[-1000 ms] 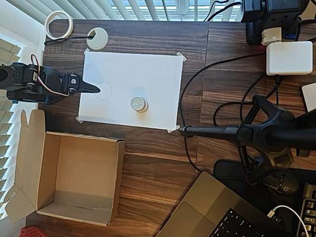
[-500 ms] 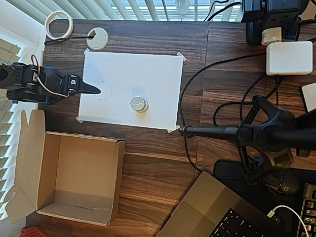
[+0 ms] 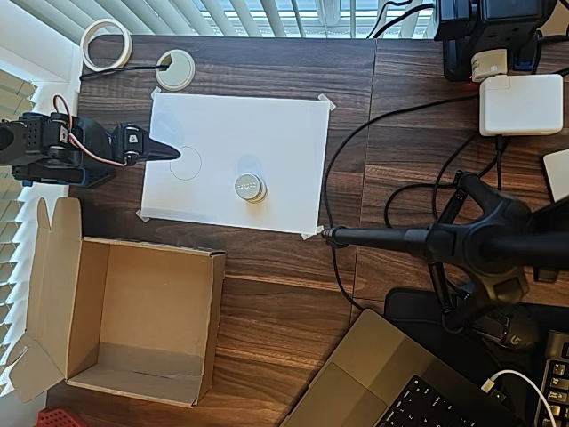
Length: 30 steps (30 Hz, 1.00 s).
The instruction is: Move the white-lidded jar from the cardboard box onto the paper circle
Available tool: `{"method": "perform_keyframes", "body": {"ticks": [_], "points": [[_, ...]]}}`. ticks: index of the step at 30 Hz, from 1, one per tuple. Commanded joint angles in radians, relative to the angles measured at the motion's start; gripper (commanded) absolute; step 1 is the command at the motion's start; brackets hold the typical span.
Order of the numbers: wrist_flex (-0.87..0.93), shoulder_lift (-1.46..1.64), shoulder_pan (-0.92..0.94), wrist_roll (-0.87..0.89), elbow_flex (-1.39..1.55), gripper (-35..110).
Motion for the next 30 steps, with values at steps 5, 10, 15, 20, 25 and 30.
{"method": "perform_keyframes", "body": {"ticks": [5,10,15,20,25,30], "points": [[-0.038,0.066,0.003,0.003,-0.021,0],[-0.077,0.066,0.034,0.026,-0.009,0],[-0.077,0.066,0.038,0.031,-0.009,0],[-0.077,0.066,0.038,0.031,-0.009,0],[-0.077,0.066,0.038,0.031,-0.008,0],[-0.077,0.066,0.038,0.031,-0.008,0]]}}
